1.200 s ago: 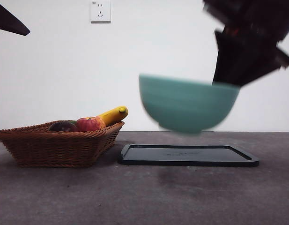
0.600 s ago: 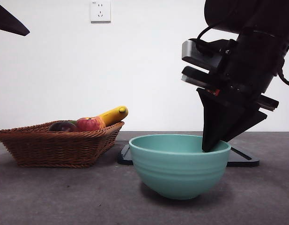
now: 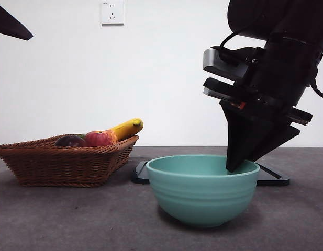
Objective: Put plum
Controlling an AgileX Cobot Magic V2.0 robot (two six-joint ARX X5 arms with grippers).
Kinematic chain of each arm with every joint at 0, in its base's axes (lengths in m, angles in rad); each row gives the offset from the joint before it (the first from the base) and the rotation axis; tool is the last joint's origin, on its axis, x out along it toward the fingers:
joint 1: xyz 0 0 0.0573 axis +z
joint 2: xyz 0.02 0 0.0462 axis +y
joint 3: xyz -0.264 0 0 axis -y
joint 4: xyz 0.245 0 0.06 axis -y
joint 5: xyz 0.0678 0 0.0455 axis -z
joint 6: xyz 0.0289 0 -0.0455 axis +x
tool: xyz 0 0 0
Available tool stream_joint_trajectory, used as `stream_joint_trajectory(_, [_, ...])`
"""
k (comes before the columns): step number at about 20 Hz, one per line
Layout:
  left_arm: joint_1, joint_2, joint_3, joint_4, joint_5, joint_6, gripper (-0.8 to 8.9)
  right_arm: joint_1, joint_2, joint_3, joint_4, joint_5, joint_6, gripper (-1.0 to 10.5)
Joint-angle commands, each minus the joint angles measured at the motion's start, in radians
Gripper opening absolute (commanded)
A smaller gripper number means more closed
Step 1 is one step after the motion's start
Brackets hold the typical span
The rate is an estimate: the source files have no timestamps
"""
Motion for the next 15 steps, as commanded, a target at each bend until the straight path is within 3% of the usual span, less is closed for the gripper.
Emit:
stream_joint_trajectory(1, [-0.004, 0.007, 0.011, 0.005, 0.005, 0.013, 4.36, 0.010, 0.017, 0.003, 0.006, 0.001, 0.014, 1.7])
stream_joint_trajectory(4, [-0.004, 0.007, 0.011, 0.005, 0.005, 0.013, 4.36, 0.010, 0.016, 0.003, 0.007, 0.000, 0.018, 1.8])
stream_joint_trajectory(7, [-0.004, 0.007, 0.011, 0.005, 0.005, 0.013, 4.36, 0.007, -0.004, 0.008, 0.007, 0.005, 0.023, 2.8])
stream_joint_trajectory(15, [-0.004, 0.007, 0.011, 0.005, 0.005, 0.013, 4.36, -0.024, -0.249, 0.111, -0.100, 0.014, -0.005, 2.8])
